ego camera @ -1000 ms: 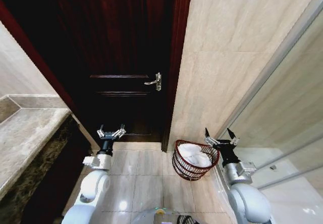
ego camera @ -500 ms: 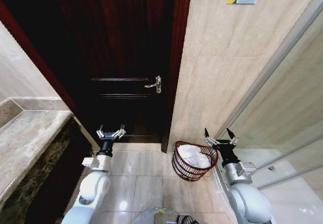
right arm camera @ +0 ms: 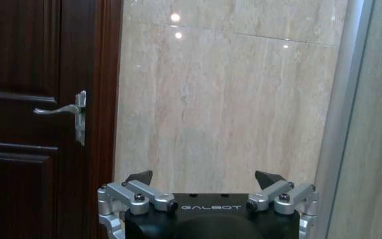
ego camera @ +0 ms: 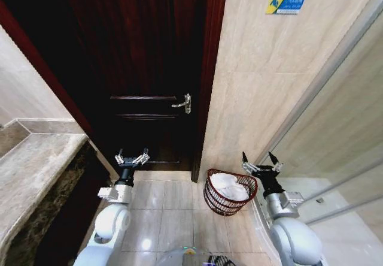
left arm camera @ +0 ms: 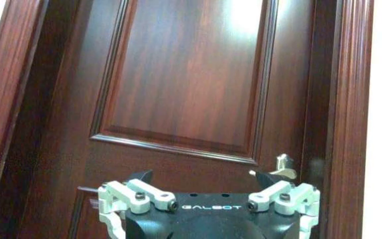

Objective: Discard the used towel into the hamper.

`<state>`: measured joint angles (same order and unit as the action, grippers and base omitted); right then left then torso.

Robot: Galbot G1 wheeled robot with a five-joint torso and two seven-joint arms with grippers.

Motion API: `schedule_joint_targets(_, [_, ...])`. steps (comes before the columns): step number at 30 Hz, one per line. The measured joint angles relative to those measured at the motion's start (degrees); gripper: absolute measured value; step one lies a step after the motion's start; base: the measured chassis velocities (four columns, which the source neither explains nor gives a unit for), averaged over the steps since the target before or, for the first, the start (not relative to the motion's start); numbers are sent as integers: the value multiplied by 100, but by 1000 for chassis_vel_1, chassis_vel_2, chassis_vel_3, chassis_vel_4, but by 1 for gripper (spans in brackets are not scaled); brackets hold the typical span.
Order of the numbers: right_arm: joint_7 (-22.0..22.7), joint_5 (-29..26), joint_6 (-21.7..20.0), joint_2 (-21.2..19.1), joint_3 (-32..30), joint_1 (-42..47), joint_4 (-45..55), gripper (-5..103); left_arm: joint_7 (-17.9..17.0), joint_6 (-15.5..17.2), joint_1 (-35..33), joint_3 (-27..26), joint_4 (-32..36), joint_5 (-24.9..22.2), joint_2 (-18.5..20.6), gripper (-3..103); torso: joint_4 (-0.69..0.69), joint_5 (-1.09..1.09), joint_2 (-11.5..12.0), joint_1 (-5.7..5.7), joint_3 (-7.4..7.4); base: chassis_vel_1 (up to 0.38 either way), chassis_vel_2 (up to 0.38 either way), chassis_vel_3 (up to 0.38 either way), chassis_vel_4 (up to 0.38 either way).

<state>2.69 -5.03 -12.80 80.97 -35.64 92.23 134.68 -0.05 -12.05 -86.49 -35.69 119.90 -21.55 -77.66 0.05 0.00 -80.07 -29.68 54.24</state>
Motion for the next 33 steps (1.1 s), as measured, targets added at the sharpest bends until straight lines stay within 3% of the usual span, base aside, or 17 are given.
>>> schedule_joint_targets(17, [23, -27, 52, 14, -50, 48, -4, 100, -68, -123, 8, 45, -55, 96, -45, 100, 1, 0, 18, 8, -9, 0, 0, 0, 0])
schedule_joint_targets(26, [28, -20, 52, 22, -74, 66, 3, 100, -46, 17, -47, 46, -38, 309, -26, 100, 1, 0, 40, 18, -21, 0, 0, 0, 0])
schedule_joint_targets(33, [46, -14, 38, 34, -86, 97, 3, 100, -4, -137, -13, 46, -81, 174, -41, 100, -1, 0, 53, 23, -28, 0, 0, 0, 0])
